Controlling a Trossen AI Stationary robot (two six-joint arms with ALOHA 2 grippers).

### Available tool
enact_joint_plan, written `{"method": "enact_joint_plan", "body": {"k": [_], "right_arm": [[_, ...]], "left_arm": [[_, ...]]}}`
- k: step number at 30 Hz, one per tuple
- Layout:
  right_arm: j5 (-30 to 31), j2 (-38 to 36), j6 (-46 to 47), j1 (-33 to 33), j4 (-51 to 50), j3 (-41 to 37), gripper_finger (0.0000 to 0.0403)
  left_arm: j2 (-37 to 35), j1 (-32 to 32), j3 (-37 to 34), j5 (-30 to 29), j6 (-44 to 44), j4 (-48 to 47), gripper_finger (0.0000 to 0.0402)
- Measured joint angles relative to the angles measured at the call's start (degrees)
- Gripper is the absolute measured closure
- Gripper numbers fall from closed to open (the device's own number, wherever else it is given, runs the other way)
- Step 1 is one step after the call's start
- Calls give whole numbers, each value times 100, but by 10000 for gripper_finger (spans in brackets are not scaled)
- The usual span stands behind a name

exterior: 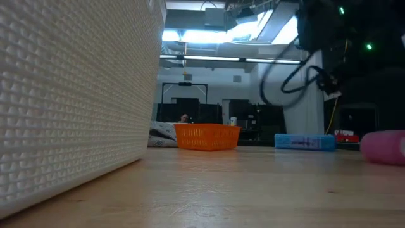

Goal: Pick & place medical supplies in basket/bin
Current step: Put the pink bandage into the transparent black bin

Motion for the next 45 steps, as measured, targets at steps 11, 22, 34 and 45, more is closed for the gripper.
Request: {"method": "enact_joint_plan", "body": {"k": [11, 22, 34, 45], "right_arm": [[1172, -184, -698, -1, 838, 1096, 397], [1861, -143, -1588, 258, 829, 1357, 337], [3484, 192, -2341, 1612, 1717, 1357, 159], [4503, 2000, -2298, 1952, 1136, 1887, 171]], "left_arm": [[0, -2, 2, -1, 13, 0, 179], [0, -2, 2, -1, 9, -2, 179], [0, -2, 2, -2, 4, -4, 178], [0, -1, 2, -1, 2, -4, 178]]}}
